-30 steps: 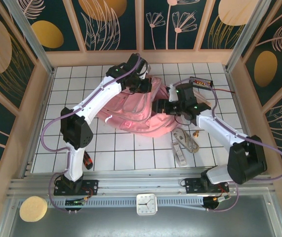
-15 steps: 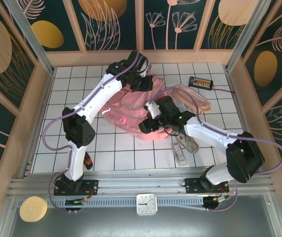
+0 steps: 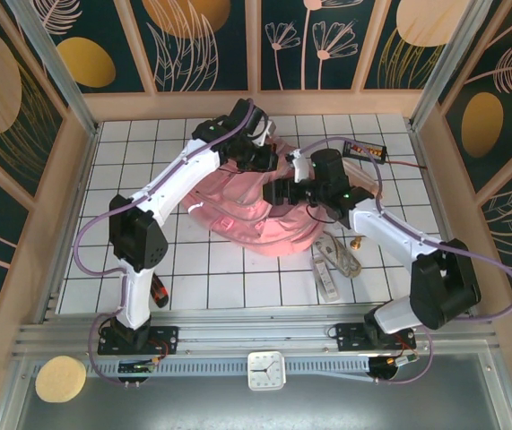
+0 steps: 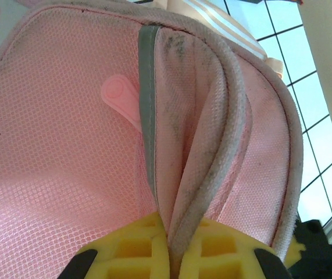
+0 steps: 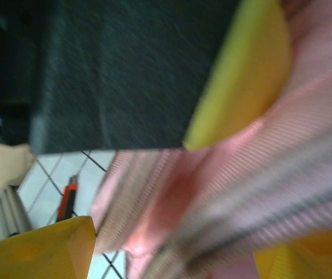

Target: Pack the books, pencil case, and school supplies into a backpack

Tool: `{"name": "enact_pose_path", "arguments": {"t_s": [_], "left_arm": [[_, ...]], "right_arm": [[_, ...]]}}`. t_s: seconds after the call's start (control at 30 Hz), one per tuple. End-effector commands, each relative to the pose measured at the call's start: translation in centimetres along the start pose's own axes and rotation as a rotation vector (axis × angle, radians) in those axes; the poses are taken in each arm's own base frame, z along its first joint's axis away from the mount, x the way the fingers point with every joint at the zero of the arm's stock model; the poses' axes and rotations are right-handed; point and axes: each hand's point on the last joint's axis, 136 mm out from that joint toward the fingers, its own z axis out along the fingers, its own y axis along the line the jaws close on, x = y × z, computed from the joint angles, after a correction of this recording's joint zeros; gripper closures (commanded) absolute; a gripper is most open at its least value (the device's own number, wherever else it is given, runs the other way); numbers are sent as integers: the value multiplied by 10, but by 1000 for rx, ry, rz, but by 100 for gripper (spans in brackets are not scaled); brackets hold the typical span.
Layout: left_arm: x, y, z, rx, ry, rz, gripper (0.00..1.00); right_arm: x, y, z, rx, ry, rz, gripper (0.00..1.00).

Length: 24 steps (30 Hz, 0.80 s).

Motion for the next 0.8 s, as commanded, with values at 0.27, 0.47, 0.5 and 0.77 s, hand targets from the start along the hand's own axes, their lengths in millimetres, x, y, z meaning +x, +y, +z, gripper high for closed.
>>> {"name": "enact_pose_path", "arguments": {"t_s": [0.27, 0.47, 0.5, 0.77], "left_arm": [[-21, -3, -124, -128, -346, 60, 30], [71, 14, -149, 51, -422, -12, 29], [88, 19, -140, 80, -392, -52, 31], [142, 4, -86, 347, -189, -121, 39]], "right_arm": [[-45, 21, 9, -131, -113, 191, 100], [-85, 45, 2, -200, -159, 307, 100], [-88, 46, 2, -201, -154, 315, 100], [-98, 55, 1, -189, -110, 307, 100]]}}
